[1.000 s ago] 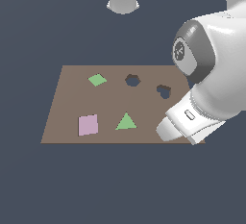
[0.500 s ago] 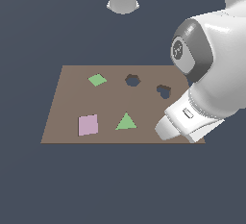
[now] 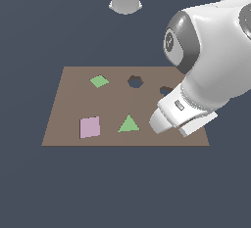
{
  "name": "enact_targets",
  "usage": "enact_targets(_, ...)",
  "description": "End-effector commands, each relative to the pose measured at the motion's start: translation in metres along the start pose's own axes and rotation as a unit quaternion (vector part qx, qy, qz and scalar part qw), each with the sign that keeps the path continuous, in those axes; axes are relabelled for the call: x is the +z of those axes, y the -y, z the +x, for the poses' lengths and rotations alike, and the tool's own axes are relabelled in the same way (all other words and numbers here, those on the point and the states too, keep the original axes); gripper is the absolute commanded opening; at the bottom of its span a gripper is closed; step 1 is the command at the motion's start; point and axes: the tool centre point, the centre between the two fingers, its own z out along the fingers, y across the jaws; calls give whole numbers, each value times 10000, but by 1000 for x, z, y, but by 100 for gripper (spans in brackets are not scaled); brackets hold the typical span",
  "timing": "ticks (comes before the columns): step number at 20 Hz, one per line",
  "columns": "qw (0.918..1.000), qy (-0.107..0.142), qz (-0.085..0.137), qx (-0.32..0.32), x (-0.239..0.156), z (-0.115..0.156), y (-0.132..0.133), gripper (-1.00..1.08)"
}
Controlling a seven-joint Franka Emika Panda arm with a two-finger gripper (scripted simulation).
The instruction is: Insert a designated object into the corresponding slot on a board.
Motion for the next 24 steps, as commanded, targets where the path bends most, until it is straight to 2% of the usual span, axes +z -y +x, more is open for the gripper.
enact_targets(1,10000,-2,-1,47,-1,-11,-3,-100)
enact_targets(16,9989,4,1,469,-6,-120,-25,-100)
enact_targets(24,9980,7,1,636,-8,-163,-32,-100)
